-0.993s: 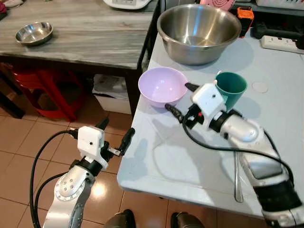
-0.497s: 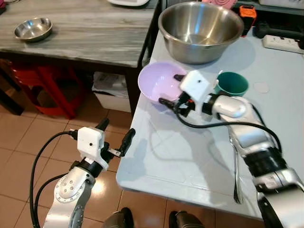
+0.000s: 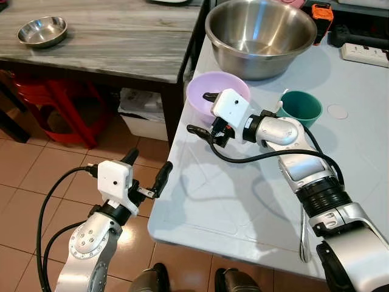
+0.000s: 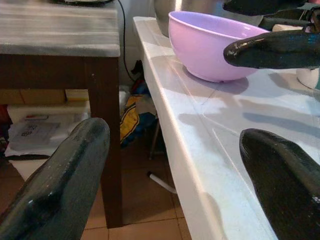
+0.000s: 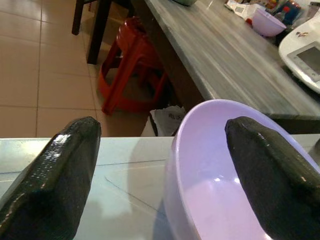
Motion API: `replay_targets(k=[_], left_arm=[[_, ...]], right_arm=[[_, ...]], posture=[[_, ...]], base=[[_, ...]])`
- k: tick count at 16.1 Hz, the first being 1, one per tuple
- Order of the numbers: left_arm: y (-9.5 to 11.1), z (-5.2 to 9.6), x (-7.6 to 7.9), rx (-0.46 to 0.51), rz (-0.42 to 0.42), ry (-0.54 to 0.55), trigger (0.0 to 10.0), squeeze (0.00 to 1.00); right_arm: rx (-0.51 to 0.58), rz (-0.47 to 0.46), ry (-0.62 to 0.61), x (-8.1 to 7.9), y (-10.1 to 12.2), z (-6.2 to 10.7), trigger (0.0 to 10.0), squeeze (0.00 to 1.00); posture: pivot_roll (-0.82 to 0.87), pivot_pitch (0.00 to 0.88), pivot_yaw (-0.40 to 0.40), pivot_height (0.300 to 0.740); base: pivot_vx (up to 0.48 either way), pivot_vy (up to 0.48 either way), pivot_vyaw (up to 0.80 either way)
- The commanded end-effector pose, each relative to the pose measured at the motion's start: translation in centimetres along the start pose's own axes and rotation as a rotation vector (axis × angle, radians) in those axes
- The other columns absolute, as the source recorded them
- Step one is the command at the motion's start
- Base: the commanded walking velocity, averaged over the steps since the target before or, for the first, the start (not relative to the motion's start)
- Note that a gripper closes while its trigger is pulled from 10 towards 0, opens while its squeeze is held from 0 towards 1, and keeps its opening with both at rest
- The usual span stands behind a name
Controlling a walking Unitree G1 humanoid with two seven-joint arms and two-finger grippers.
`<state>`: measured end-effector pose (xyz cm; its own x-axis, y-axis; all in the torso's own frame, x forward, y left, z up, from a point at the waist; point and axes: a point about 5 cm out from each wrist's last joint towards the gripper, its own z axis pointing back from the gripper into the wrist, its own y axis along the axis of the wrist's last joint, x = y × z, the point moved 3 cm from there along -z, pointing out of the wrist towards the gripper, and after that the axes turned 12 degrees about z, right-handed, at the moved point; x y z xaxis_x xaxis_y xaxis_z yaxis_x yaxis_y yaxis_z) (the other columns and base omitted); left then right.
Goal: Setting the table
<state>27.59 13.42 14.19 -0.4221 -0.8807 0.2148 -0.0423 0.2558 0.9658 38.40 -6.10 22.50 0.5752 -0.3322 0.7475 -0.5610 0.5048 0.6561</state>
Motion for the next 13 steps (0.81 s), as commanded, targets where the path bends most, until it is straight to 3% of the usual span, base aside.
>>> replay_targets(k=[1, 5, 11, 12, 13], left_arm=[[-0.1, 0.0, -0.1, -0.007, 0.003, 0.008, 10.0, 0.00], [-0.2, -0.3, 0.0, -0.009, 0.003, -0.003, 10.0, 0.00], [-0.4, -0.6, 0.5, -0.015, 0.017, -0.028, 10.0, 0.00], [-0.4, -0.7, 0.6, -0.013, 0.018, -0.028, 10.0, 0.00], [-0.3, -0.8, 0.6, -0.010, 0.017, -0.027, 10.0, 0.00]], right_arm=[[0.021, 0.031, -0.007, 0.8, 0.7, 0.1, 10.0, 0.00], [-0.007, 0.062, -0.012, 1.3, 0.5, -0.2, 10.0, 0.00], [-0.166, 0.069, 0.032, 0.1, -3.4, -0.9, 10.0, 0.00], [-0.198, 0.078, 0.034, 0.2, -4.0, -0.8, 0.8, 0.00], [-0.231, 0.115, 0.042, 0.3, -4.5, -0.7, 0.0, 0.00]], posture=[[-0.12, 0.255, -0.001, 0.740], [-0.12, 0.240, 0.005, 0.740], [-0.12, 0.239, 0.007, 0.740], [-0.11, 0.240, 0.008, 0.740], [-0.11, 0.240, 0.008, 0.740]], base=[[0.000, 0.000, 0.00], [0.000, 0.000, 0.00], [0.000, 0.000, 0.00], [0.000, 0.000, 0.00], [0.000, 0.000, 0.00]])
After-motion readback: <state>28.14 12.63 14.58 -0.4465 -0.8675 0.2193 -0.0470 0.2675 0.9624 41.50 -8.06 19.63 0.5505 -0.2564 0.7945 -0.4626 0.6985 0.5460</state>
